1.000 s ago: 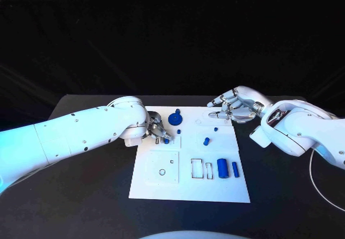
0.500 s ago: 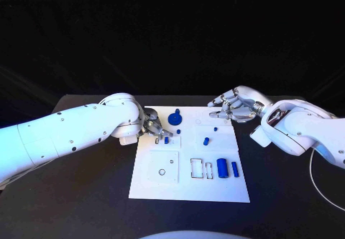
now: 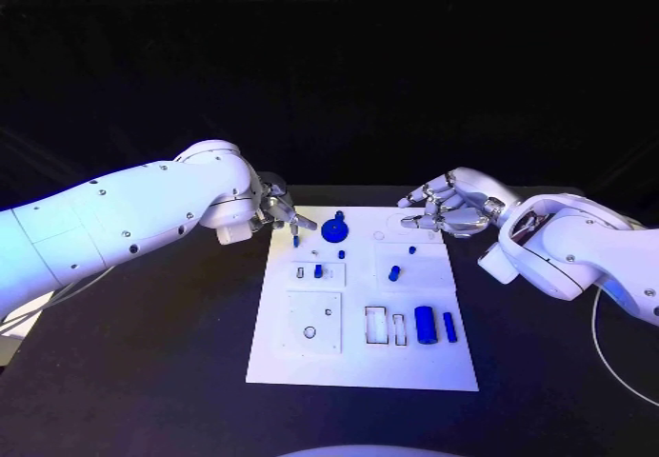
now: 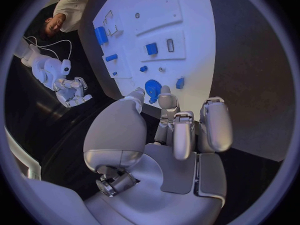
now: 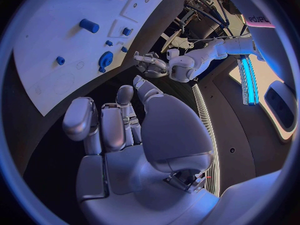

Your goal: Assemble the parts on the task board

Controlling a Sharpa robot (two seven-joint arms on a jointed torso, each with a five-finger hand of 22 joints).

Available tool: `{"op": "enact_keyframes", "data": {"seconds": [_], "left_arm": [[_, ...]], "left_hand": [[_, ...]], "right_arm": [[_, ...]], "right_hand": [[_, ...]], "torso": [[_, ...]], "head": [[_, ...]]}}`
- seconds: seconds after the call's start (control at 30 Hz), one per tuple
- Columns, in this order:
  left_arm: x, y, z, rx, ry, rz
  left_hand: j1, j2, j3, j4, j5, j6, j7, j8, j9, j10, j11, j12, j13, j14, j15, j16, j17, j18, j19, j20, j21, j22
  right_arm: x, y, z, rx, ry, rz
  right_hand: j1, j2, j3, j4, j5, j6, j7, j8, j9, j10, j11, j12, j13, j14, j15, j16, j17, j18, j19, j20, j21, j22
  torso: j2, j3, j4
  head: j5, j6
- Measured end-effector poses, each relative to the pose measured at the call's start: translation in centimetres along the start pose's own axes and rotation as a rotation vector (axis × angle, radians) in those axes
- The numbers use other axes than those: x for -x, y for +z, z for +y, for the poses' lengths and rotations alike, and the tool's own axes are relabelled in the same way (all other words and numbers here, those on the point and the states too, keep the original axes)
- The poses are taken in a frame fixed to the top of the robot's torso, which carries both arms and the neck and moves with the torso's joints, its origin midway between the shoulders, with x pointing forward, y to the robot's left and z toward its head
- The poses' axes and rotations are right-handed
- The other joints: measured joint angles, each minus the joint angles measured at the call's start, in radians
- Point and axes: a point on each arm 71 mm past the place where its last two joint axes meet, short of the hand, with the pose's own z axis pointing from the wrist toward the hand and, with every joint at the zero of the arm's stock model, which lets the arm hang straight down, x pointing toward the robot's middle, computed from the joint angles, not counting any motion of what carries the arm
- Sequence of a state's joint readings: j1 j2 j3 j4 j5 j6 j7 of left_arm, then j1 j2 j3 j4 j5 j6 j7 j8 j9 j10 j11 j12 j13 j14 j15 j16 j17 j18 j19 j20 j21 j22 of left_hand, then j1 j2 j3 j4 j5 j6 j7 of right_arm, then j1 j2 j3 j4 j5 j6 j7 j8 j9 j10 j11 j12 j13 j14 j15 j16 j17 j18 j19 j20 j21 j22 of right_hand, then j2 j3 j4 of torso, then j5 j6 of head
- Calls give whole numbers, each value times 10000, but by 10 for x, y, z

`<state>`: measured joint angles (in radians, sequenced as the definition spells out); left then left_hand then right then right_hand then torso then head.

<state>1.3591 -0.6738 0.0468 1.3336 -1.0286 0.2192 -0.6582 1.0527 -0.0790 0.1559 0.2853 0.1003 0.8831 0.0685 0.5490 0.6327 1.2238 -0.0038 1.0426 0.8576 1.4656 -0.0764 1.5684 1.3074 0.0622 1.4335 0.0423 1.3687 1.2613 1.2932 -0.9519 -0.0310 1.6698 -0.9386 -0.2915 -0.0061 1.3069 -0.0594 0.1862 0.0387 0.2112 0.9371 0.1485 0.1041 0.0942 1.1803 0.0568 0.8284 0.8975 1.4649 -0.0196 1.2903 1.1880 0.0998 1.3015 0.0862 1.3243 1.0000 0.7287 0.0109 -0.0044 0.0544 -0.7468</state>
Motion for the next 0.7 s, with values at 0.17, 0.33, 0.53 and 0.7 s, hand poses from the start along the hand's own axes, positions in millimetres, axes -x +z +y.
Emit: {"op": "enact_keyframes", "data": {"seconds": [0.17,0.33,0.53,0.7], "left_arm": [[12,14,4,415,-127,-46],[18,27,8,773,-223,-6],[18,38,9,1009,-182,135],[16,44,8,1076,-48,332]], "left_hand": [[65,65,-56,1,0,-9,9,-37,-87,-1,1,-10,-82,-1,70,0,0,-1,-62,-9,-17,-64],[120,120,-82,28,0,-9,9,-37,-129,-1,1,-10,-64,-1,70,0,0,-2,-62,-9,-17,-67],[175,176,-169,20,0,103,9,-37,-182,-1,1,33,38,-1,70,0,-1,-1,-62,-9,-17,-2],[241,241,-289,41,0,266,-77,-27,-210,37,-37,138,107,-1,69,0,-1,-1,-62,-10,-17,62]], "right_arm": [[0,1,0,-3,3,10],[-1,2,0,5,8,24],[-2,2,1,20,14,45],[-3,3,1,27,19,65]], "right_hand": [[0,0,0,0,0,0,0,0,0,0,0,0,0,0,0,0,0,0,0,0,0,0],[0,0,0,0,0,0,0,0,-1,0,0,0,0,0,0,0,1,0,0,0,-41,0],[0,0,0,0,0,0,0,0,-1,1,1,0,1,0,0,0,1,1,0,0,-41,0],[0,0,0,0,0,0,0,0,-1,1,1,0,1,0,0,0,1,-1,0,0,-41,1]], "torso": [[6,1,-8],[13,1,-15],[19,0,-17],[23,0,-20]], "head": [[-1,46],[-1,92],[23,114],[25,85]]}}
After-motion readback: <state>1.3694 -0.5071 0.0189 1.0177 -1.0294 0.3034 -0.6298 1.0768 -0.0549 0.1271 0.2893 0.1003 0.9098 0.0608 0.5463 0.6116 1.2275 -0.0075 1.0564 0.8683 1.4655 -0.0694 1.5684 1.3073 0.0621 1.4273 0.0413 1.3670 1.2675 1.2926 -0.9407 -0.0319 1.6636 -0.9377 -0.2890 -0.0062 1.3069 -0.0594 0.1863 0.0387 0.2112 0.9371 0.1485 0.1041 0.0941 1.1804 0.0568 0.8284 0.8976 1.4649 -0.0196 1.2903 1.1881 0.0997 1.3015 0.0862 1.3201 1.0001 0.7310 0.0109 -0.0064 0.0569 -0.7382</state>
